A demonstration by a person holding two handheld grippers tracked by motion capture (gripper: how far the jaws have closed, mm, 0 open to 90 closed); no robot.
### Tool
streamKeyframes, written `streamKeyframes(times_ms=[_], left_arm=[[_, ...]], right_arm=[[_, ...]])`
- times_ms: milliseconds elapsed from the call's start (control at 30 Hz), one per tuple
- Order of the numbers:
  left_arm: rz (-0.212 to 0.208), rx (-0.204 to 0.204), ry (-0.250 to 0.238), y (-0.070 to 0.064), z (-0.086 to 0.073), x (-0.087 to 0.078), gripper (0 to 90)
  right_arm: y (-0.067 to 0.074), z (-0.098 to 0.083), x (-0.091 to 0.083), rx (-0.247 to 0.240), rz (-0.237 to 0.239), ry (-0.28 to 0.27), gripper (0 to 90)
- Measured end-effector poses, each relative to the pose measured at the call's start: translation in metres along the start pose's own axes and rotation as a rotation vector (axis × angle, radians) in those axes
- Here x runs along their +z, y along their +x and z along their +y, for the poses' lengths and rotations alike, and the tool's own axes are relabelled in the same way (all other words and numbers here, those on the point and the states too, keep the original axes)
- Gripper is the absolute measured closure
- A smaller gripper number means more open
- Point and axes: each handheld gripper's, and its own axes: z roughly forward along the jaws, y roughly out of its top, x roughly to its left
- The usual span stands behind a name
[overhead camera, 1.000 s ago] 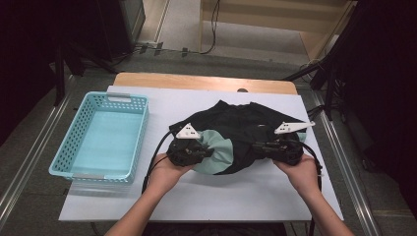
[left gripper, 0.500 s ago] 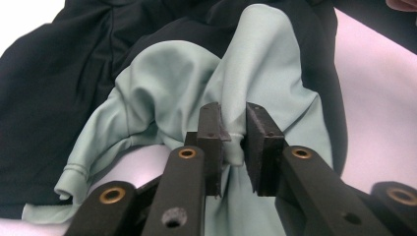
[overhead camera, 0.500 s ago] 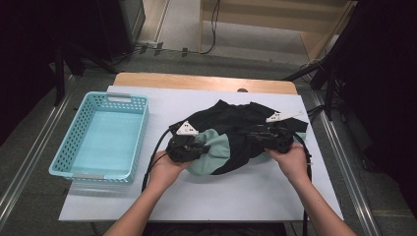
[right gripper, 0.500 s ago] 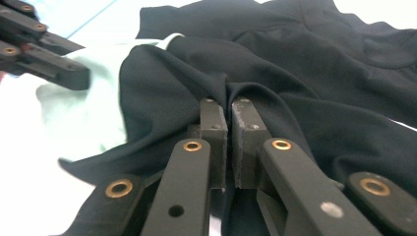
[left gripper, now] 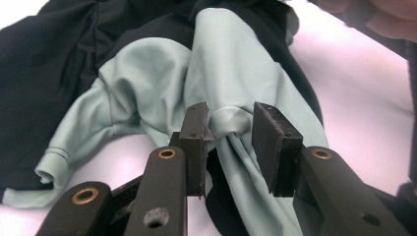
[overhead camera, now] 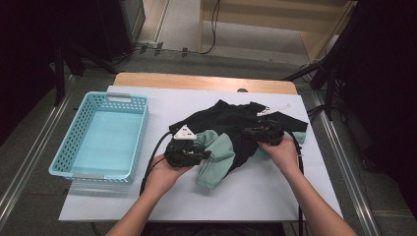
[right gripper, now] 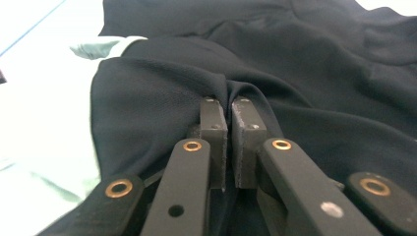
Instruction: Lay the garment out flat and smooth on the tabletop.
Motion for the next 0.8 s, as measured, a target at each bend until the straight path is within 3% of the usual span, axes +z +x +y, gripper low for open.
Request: streamKeyframes(times_ms=[367,500,667,800], left_arm=[[-0.007,0.030,0.018,-0.014,-0.006,-0.005,65.3],[-0.019,0.035,0.019,-0.018,-0.006,-0.006,62.7],[-0.029,0.043,0.020,-0.023,-0.005,-0.003,60.0],[-0.042,0.060,0.022,-0.030,-0.003,-0.001,59.7]], right_arm=[[-0.003,-0.005,0.027,0.015,0.022,0.092,80.1],[-0.002,-0.006,0.020,-0.008,0.007,0.059,71.6],[0.000,-0.006,0.000,-0.024,0.022,-0.005,60.4],[0.005,-0.008,-0.011,-0.054,0.028,-0.026,52.7]])
